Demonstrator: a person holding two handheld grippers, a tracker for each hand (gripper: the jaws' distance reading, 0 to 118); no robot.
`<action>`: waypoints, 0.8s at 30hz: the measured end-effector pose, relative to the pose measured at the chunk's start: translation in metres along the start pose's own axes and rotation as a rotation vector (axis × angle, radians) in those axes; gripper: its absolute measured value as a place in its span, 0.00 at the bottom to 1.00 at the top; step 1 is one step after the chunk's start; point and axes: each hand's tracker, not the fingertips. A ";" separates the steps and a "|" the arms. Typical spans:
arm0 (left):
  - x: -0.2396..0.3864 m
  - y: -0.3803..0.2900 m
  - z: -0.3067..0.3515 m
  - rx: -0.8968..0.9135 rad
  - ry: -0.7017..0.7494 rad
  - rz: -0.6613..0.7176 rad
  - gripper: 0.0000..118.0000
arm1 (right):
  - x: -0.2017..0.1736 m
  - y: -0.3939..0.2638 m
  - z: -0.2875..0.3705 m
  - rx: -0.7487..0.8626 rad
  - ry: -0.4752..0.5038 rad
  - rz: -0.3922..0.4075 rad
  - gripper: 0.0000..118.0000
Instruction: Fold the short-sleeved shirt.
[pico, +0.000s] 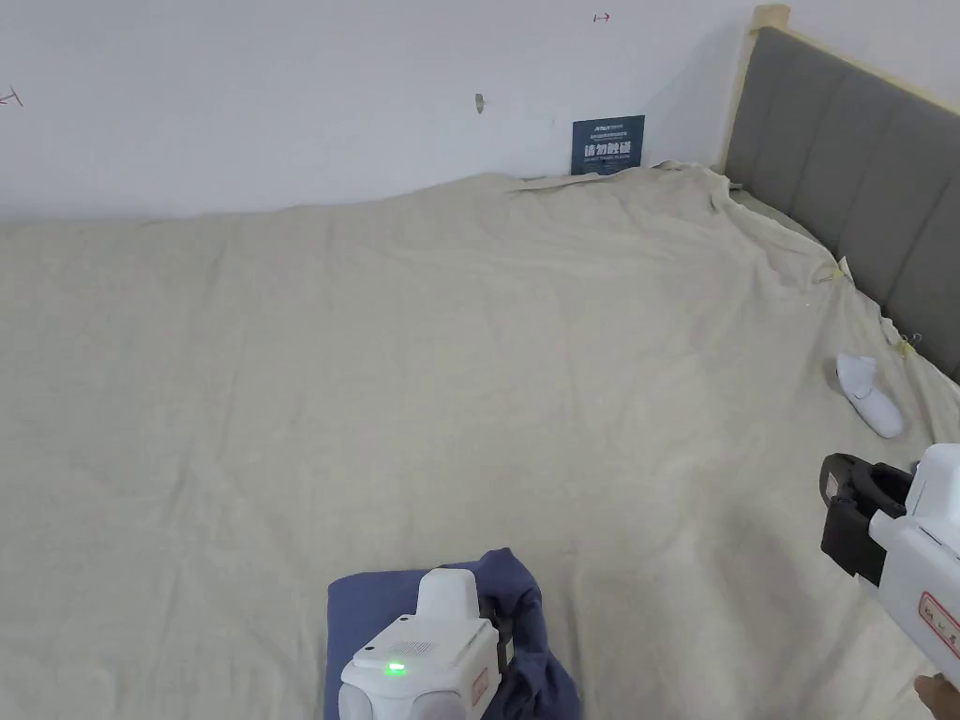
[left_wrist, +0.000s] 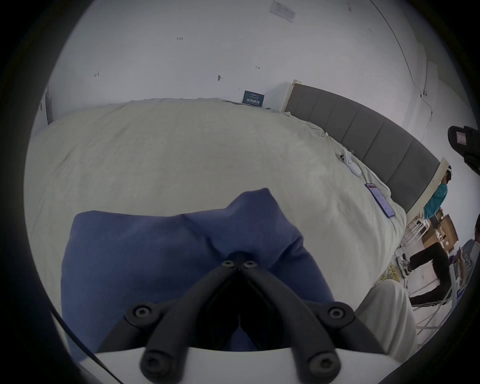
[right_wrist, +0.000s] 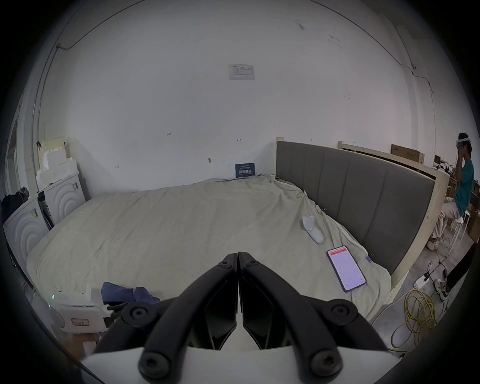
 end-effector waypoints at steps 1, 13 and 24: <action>0.004 -0.001 -0.002 0.003 0.007 -0.012 0.00 | 0.003 0.000 0.000 -0.002 -0.003 -0.001 0.00; 0.050 0.001 -0.011 0.005 -0.063 -0.155 0.00 | 0.014 0.001 -0.001 -0.001 -0.030 -0.015 0.00; 0.032 0.046 0.043 0.162 -0.111 -0.153 0.00 | -0.006 0.010 0.006 0.043 -0.002 -0.007 0.00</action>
